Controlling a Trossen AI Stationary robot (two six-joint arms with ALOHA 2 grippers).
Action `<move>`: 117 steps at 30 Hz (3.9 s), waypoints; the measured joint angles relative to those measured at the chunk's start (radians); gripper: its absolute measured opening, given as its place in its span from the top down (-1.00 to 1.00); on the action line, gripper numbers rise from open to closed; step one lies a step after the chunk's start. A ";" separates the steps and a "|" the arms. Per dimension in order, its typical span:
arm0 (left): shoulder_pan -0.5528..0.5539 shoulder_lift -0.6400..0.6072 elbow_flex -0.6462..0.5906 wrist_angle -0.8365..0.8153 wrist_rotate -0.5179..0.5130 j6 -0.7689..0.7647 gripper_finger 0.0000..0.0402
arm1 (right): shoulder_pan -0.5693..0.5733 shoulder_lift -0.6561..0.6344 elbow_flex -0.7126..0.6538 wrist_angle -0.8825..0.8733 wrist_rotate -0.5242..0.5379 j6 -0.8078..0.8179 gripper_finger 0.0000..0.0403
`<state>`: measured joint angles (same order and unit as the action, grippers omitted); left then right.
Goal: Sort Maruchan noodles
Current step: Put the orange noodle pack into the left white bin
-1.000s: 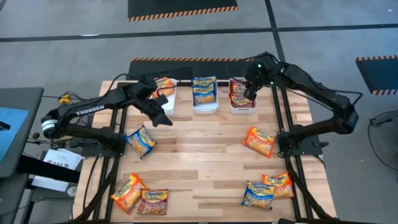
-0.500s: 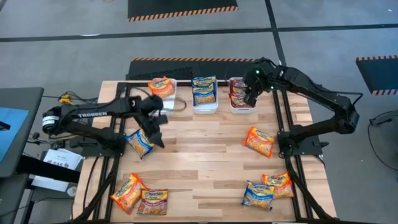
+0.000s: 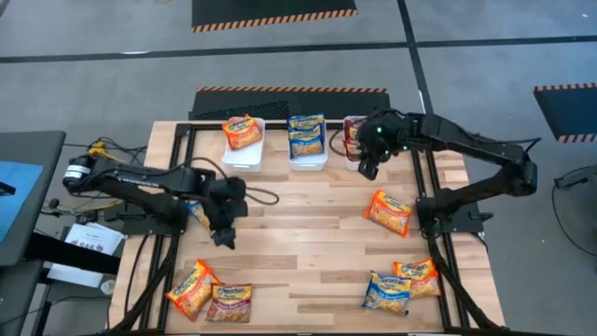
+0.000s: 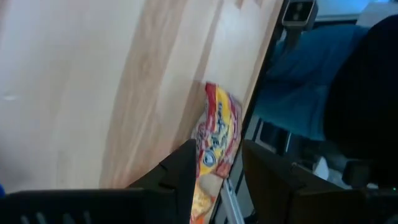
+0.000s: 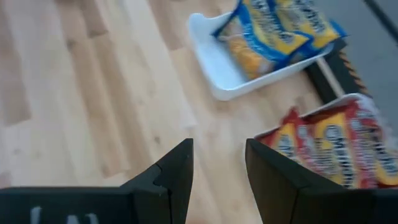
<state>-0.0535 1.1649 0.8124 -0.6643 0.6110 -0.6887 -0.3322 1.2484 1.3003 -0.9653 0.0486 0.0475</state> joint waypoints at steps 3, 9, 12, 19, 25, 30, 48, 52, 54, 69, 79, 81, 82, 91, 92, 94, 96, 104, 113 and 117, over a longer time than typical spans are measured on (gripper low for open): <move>-0.063 0.000 0.000 0.000 -0.017 -0.040 0.43 | 0.066 0.000 0.000 0.000 0.000 0.074 0.15; -0.201 0.000 0.000 -0.005 -0.055 -0.113 0.43 | 0.206 0.000 0.000 0.000 -0.012 0.241 0.15; -0.263 0.000 0.000 -0.014 -0.077 -0.122 0.43 | 0.286 0.000 0.000 0.001 -0.032 0.335 0.15; -0.364 0.000 0.001 -0.123 -0.272 -0.357 0.43 | 0.483 0.001 0.000 0.057 -0.025 0.535 0.15; -0.464 0.000 0.001 -0.213 -0.371 -0.615 0.43 | 0.617 0.026 0.000 0.168 0.012 0.607 0.15; -0.585 0.000 0.001 -0.234 -0.450 -0.722 0.43 | 0.673 0.076 -0.001 0.227 0.029 0.629 0.15; -0.802 -0.001 -0.146 -0.231 -0.579 -0.984 0.43 | 0.676 0.197 0.001 0.345 -0.002 0.626 0.15; -0.812 -0.002 -0.219 -0.098 -0.564 -1.024 0.43 | 0.676 0.195 0.000 0.343 -0.003 0.626 0.15; -0.811 -0.002 -0.229 -0.058 -0.565 -1.023 0.43 | 0.676 0.192 0.000 0.344 -0.003 0.626 0.15; -0.822 -0.002 -0.229 0.030 -0.538 -1.035 0.43 | 0.676 0.192 0.000 0.343 -0.004 0.623 0.15; -0.870 0.049 -0.229 0.065 -0.537 -1.114 0.43 | 0.676 0.192 0.000 0.341 -0.005 0.622 0.15; -0.876 0.075 -0.229 0.100 -0.538 -1.113 0.43 | 0.677 0.192 0.000 0.342 -0.005 0.622 0.15; -0.877 0.093 -0.229 0.109 -0.536 -1.113 0.43 | 0.677 0.192 0.000 0.341 -0.005 0.622 0.15; -0.878 0.179 -0.226 0.178 -0.507 -1.095 0.46 | 0.677 0.191 0.000 0.341 -0.005 0.623 0.15; -0.878 0.182 -0.227 0.178 -0.509 -1.095 0.50 | 0.677 0.191 0.000 0.341 -0.005 0.622 0.15; -0.878 0.192 -0.226 0.183 -0.510 -1.095 0.62 | 0.676 0.191 0.000 0.341 -0.004 0.623 0.15; -0.878 0.201 -0.225 0.184 -0.514 -1.089 0.79 | 0.677 0.191 0.000 0.341 -0.004 0.623 0.15; -0.878 0.203 -0.226 0.180 -0.527 -1.049 0.99 | 0.676 0.191 0.000 0.343 -0.003 0.623 0.15; -0.877 0.064 -0.232 0.054 -0.631 -1.061 1.00 | 0.660 0.191 0.000 0.346 -0.001 0.622 0.15; -0.851 -0.032 -0.231 -0.048 -0.667 -1.068 1.00 | 0.633 0.191 0.000 0.363 0.000 0.600 0.15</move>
<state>-0.9045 1.1332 0.5816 -0.7126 -0.0565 -1.7565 0.3012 1.4391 1.2999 -0.6025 0.0483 0.6471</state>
